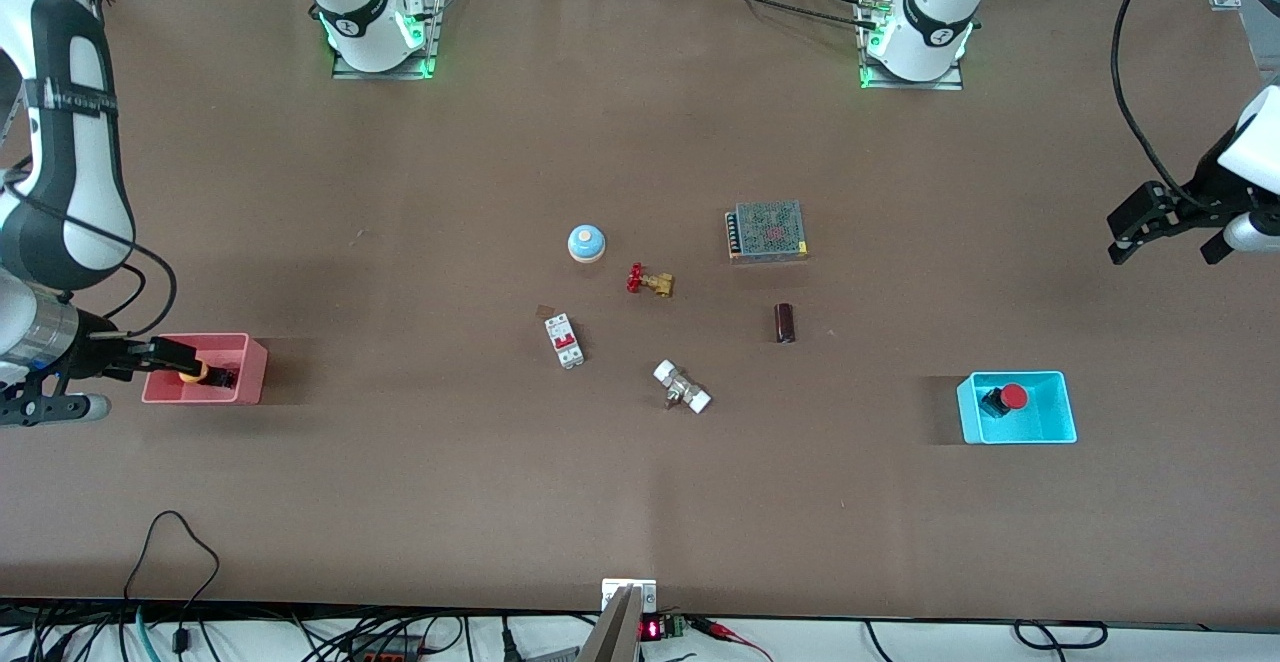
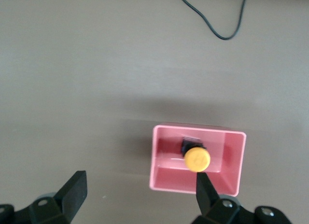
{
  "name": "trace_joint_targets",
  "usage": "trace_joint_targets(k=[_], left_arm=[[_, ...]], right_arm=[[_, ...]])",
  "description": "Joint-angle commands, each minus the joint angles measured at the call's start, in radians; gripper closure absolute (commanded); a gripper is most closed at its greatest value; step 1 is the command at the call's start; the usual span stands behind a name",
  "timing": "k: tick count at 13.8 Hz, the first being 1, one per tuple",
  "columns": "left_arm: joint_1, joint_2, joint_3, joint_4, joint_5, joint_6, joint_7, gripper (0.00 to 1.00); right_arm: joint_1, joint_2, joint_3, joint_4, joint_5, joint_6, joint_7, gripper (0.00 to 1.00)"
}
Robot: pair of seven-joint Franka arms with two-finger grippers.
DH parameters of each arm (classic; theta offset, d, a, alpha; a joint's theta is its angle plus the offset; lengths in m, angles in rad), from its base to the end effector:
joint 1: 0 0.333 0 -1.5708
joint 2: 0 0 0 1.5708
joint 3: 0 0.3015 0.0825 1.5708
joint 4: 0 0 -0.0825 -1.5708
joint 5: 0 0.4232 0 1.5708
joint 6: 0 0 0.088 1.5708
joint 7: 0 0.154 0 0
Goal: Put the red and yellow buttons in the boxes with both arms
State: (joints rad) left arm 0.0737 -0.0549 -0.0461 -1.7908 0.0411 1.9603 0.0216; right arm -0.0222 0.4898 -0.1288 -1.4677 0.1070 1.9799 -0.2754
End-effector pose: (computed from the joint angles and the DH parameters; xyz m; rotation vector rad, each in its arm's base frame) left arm 0.6166 0.0211 0.5199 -3.0748 0.0085 -0.3446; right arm 0.7241 -0.0880 0.3275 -3.1054 -0.1537 -0.0533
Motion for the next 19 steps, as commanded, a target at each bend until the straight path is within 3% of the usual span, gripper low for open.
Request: trace_joint_targets(k=[1, 4, 6, 9, 12, 15, 19], left_arm=[[0.006, -0.025, -0.008, 0.008, -0.007, -0.02, -0.005, 0.0], [0.002, 0.01, -0.008, 0.12, -0.009, -0.178, 0.072, 0.0], [0.0, 0.049, -0.008, 0.191, -0.009, -0.277, 0.112, 0.0], [0.0, 0.047, -0.011, 0.194, -0.01, -0.276, 0.081, 0.0], [0.0, 0.043, -0.011, 0.182, -0.01, -0.227, 0.028, 0.0], [0.001, 0.041, -0.032, 0.177, -0.01, -0.205, -0.048, 0.0], [0.005, 0.036, -0.032, 0.174, -0.01, -0.21, -0.042, 0.0]], right_arm=[[0.034, -0.098, 0.001, -0.025, 0.016, -0.074, -0.002, 0.0], [0.047, -0.16, 0.003, -0.022, 0.016, -0.101, -0.007, 0.0], [0.047, -0.189, -0.002, -0.002, 0.013, -0.194, 0.014, 0.0], [0.042, -0.207, -0.008, 0.114, 0.002, -0.408, 0.146, 0.0], [0.047, -0.272, -0.011, 0.11, -0.077, -0.556, 0.255, 0.0], [0.074, -0.306, -0.011, 0.078, -0.122, -0.538, 0.216, 0.0], [0.076, -0.405, -0.011, -0.055, -0.113, -0.469, 0.183, 0.0]])
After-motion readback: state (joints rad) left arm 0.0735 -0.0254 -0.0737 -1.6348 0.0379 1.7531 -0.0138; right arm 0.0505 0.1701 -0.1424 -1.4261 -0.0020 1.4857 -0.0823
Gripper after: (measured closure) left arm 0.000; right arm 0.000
